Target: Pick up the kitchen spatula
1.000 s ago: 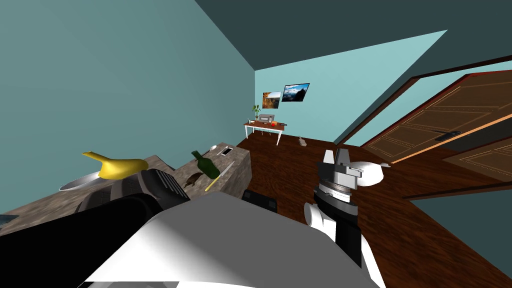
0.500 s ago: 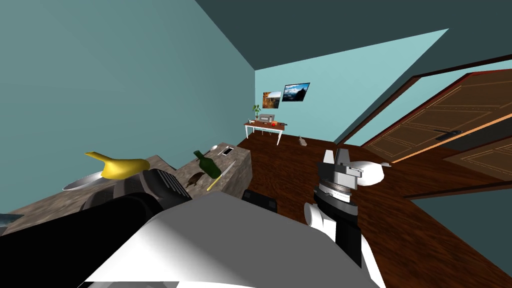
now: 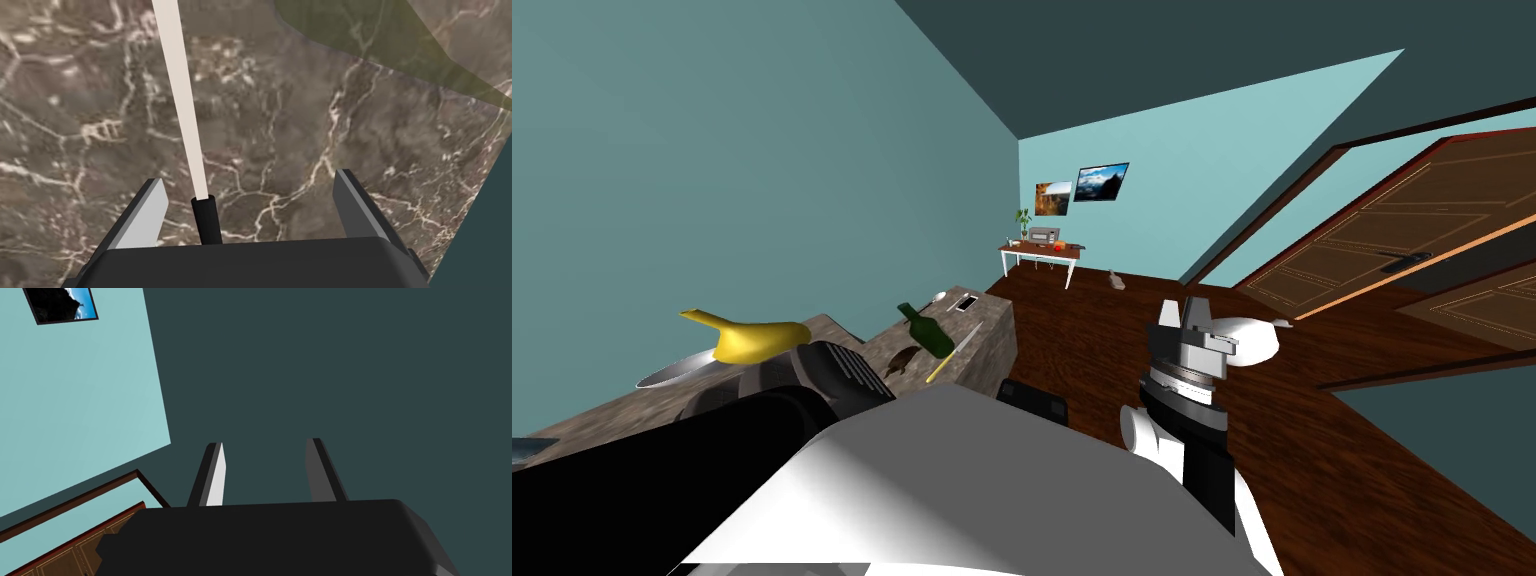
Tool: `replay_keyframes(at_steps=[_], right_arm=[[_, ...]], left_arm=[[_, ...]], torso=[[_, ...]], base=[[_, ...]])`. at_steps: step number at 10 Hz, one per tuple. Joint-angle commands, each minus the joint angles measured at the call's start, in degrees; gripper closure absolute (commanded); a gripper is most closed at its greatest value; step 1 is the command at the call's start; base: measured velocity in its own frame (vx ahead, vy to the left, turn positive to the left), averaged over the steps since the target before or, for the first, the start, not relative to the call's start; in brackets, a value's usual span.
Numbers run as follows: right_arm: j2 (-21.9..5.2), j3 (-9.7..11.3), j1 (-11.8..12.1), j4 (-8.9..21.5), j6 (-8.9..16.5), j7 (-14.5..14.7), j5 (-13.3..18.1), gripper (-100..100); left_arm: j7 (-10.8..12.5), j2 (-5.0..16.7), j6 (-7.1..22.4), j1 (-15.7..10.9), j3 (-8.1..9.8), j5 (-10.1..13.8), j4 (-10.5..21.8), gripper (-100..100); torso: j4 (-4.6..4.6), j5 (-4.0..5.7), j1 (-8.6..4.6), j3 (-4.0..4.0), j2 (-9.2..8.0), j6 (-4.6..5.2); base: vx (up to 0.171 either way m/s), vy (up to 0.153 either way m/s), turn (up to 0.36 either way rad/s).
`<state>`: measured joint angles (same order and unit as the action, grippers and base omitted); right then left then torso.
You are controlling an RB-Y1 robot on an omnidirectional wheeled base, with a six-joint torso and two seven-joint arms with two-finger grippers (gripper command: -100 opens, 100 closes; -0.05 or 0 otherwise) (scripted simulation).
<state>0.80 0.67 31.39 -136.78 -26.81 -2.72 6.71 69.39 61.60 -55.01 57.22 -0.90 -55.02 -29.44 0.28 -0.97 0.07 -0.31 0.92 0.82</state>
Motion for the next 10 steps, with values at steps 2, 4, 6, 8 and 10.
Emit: replay_keyframes(at_steps=[2,4,6,8,10], right_arm=[[0.00,0.00,0.00,0.00,0.00,0.00,0.00,0],[0.00,0.00,0.00,0.00,0.00,0.00,0.00,0],[0.00,0.00,0.00,0.00,0.00,0.00,0.00,0],[0.00,0.00,0.00,0.00,0.00,0.00,0.00,0],[0.00,0.00,0.00,0.00,0.00,0.00,0.00,0]], left_arm=[[0.01,0.00,-0.01,-0.03,0.02,0.02,-0.04,100],[0.01,0.01,-0.06,-0.12,0.06,0.06,-0.12,100],[0.03,0.01,-0.07,-0.13,0.06,0.06,-0.12,0],[1.84,2.86,-2.68,0.96,1.11,-0.98,-0.45,100],[1.84,2.86,-2.68,0.96,1.11,-0.98,-0.45,100]], torso=[[-0.01,0.00,0.02,0.01,-0.02,-0.03],[-0.01,0.01,0.05,0.08,-0.16,-0.13],[-0.01,0.01,0.06,0.09,-0.18,-0.13],[-0.03,0.05,0.02,0.07,-0.16,-0.14],[-0.04,0.05,-0.04,0.03,-0.11,-0.12]], base=[[0.005,-0.002,-0.018],[0.001,0.001,0.008],[0.000,0.000,0.000],[0.011,-0.015,0.065],[0.009,-0.008,0.005]])
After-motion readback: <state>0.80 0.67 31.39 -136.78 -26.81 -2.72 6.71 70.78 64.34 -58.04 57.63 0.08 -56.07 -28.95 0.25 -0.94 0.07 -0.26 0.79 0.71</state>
